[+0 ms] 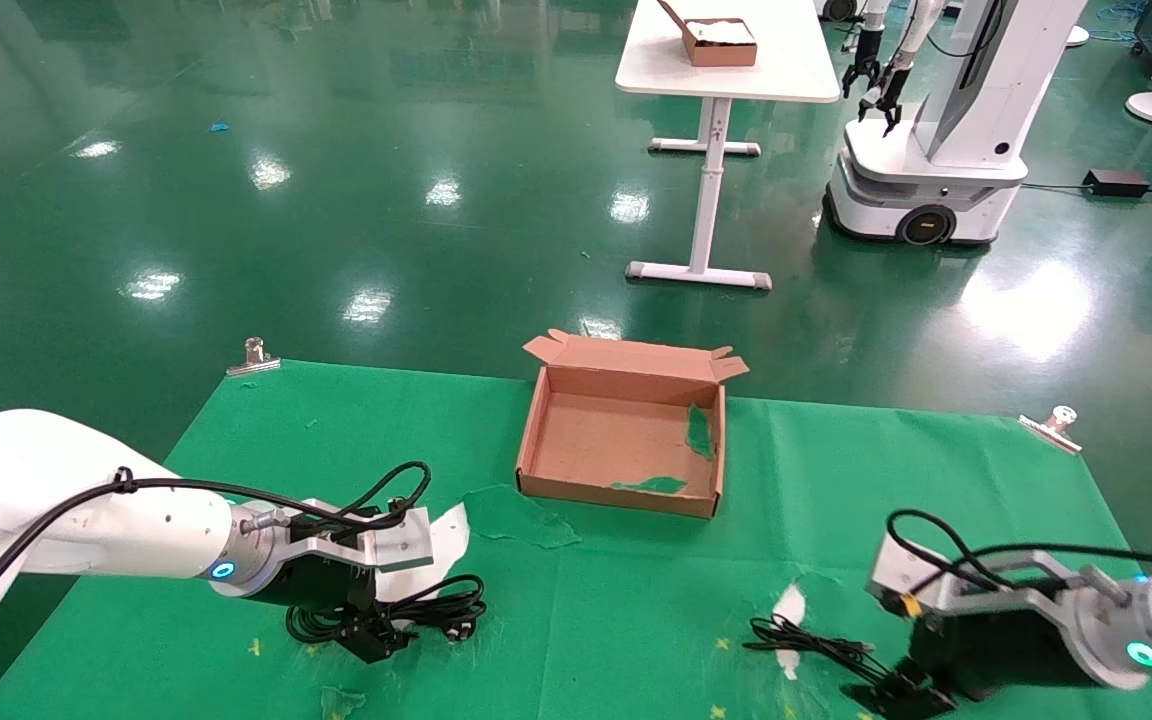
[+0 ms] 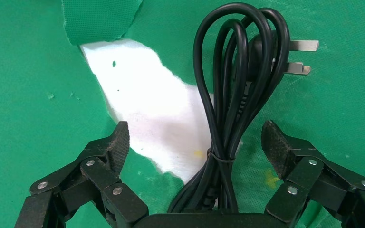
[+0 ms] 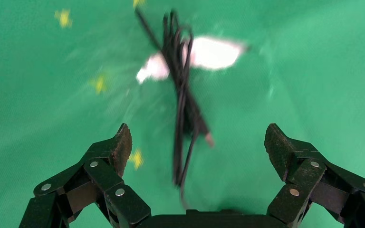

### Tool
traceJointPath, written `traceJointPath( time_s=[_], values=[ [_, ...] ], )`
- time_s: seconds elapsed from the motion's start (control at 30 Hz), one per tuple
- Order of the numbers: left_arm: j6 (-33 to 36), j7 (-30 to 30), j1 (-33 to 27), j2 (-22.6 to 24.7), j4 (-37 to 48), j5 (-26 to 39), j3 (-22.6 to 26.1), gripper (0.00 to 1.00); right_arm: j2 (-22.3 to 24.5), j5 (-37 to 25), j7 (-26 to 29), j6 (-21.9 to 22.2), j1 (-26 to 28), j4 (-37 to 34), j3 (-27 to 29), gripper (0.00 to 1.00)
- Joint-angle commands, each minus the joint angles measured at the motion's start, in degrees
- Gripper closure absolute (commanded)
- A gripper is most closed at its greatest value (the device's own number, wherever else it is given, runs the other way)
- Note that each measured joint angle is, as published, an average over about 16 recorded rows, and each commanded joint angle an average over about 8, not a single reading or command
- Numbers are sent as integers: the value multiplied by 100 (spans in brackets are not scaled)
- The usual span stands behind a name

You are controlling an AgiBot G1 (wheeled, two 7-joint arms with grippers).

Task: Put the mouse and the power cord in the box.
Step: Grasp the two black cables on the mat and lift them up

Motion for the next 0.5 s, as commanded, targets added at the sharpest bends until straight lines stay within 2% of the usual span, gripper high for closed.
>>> traceJointPath(
  time_s=[0.03,0.37,0.4,0.5],
  values=[
    [-4,37,-11,9,42,-13,-5,0,-105,14,-184,36,82,-207,1,0],
    [-21,138,-52,50,189,-37,-16,0,-831,-177,-872,265,546,-1527,-145,2],
    [-22,144,-55,52,198,-38,-16,9,-865,-192,-920,280,574,-1612,-155,10],
    [-26,160,-63,60,226,-42,-17,46,-973,-234,-1048,360,654,-1867,-173,48]
  ],
)
